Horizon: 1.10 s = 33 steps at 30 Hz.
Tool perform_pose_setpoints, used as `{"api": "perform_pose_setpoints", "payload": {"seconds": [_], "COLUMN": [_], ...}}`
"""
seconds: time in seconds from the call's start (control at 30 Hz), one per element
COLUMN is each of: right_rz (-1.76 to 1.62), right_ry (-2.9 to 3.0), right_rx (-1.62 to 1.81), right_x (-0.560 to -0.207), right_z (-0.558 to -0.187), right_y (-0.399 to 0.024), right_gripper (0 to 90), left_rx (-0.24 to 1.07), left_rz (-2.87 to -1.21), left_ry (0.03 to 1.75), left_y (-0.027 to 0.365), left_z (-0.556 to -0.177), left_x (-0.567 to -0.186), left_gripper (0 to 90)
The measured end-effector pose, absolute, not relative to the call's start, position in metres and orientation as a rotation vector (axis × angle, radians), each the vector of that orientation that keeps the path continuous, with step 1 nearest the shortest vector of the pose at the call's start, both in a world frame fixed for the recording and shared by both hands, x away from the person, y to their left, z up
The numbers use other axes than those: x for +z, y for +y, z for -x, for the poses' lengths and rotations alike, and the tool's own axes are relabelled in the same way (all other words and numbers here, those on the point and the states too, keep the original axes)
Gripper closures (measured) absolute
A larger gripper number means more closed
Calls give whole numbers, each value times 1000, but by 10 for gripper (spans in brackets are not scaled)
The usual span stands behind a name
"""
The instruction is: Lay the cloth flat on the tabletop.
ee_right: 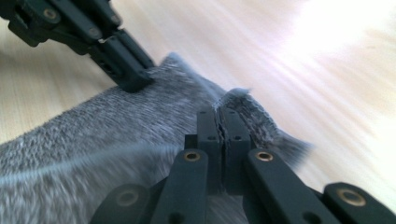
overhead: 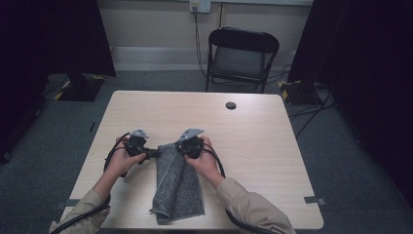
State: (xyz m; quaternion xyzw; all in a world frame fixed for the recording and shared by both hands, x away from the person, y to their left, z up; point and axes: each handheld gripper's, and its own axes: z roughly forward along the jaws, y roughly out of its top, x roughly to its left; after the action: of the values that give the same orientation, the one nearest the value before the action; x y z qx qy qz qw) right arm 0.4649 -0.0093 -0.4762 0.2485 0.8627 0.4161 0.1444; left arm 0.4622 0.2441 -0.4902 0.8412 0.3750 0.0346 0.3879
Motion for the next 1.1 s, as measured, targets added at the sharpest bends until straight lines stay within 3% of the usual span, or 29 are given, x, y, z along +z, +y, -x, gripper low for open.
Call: {"api": "perform_pose_setpoints", "payload": {"seconds": [0.23, 0.33, 0.43, 0.53, 0.73, 0.93, 1.1], "right_rz": [-805, -852, -868, -852, -856, -840, -786], "right_ry": [2452, 2452, 2446, 2446, 2460, 2486, 2533], "right_rx": [1204, 1215, 1222, 1195, 1172, 1173, 1130], "right_x": [-482, -486, -487, -486, -487, -488, -497], "right_z": [-471, -469, -466, -464, -463, -455, -443], "right_y": [-41, -48, -50, -50, -51, -58, -56], "right_gripper": [812, 771, 737, 732, 725, 705, 654], "left_rx": [86, 124, 205, 253, 254, 241, 228], "left_rz": [-2115, -2090, -2032, -2038, -2071, -2122, -2110], "left_ry": [976, 985, 1023, 1026, 984, 966, 989], "left_y": [247, 249, 249, 243, 229, 226, 228], "left_z": [-462, -462, -464, -467, -473, -476, -478], "left_x": [-491, -489, -481, -473, -477, -480, -480], "left_gripper": [827, 719, 556, 503, 571, 775, 823]}}
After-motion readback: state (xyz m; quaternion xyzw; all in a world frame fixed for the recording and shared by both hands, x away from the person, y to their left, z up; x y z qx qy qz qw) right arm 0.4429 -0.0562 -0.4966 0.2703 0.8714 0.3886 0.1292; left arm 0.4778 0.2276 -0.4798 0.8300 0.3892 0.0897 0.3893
